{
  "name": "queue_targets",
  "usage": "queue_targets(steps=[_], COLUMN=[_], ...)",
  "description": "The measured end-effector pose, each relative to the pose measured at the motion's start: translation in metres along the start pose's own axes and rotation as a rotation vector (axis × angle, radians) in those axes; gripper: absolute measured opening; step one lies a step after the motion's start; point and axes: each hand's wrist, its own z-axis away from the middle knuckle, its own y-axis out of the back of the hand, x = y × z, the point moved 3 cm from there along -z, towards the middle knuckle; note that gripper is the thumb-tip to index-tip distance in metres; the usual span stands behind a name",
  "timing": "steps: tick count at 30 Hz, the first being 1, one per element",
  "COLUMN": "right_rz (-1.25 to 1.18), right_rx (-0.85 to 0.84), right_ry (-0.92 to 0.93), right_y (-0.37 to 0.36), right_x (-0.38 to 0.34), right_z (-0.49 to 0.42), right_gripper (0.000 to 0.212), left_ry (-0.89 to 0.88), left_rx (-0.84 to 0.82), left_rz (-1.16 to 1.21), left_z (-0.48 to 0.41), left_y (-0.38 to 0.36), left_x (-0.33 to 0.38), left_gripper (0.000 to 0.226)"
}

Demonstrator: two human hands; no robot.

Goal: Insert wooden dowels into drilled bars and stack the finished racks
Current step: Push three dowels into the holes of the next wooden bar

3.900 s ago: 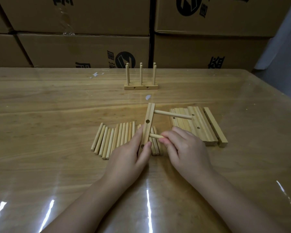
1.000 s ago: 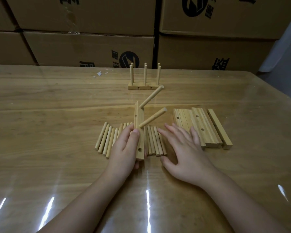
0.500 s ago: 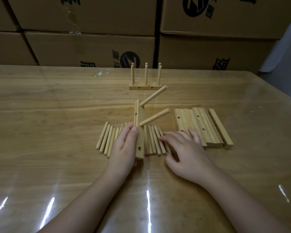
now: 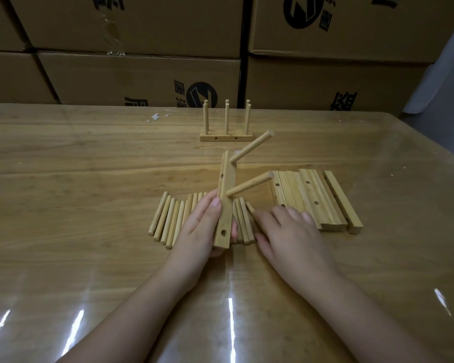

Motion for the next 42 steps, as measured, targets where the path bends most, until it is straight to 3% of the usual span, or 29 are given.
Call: queue_targets(steps=[14,19,23,29,33,42], right_rz=[-0.213,-0.423,-0.724,-1.368,-1.775,-1.780], right_rx=[0.107,0.218,0.369,0.271,0.240,0.111], right_ry=[-0.165,-0.189,-0.256,-0.378,-0.388,-0.378], right_y=[-0.001,0.005,0.010,0.009,0.013,0.008], right_x=[0.006,0.008,0.015,0.017,0.019,0.013], right_z=[0.001,-0.001,0.001,-0.002,-0.004,-0.005], right_gripper=[0.045,0.028,0.011,0.013,0.025,0.028], left_ry=[0.069,0.093,0.091,0.058,0.038,0.032], left_rx=[0.041,0.044,0.053,0.110,0.122,0.118], left_rz=[0.206,0.278,0.264,0.248,0.250,0.273], left_z=[-0.002,-0.003,-0.002,-0.002,-0.002,-0.002], left_y=[0.000,0.001,0.001,0.001,0.001,0.002], left_x=[0.002,0.001,0.001,0.001,0.002,0.001], left_gripper=[0.036,0.040,0.038,0.035,0.030,0.020])
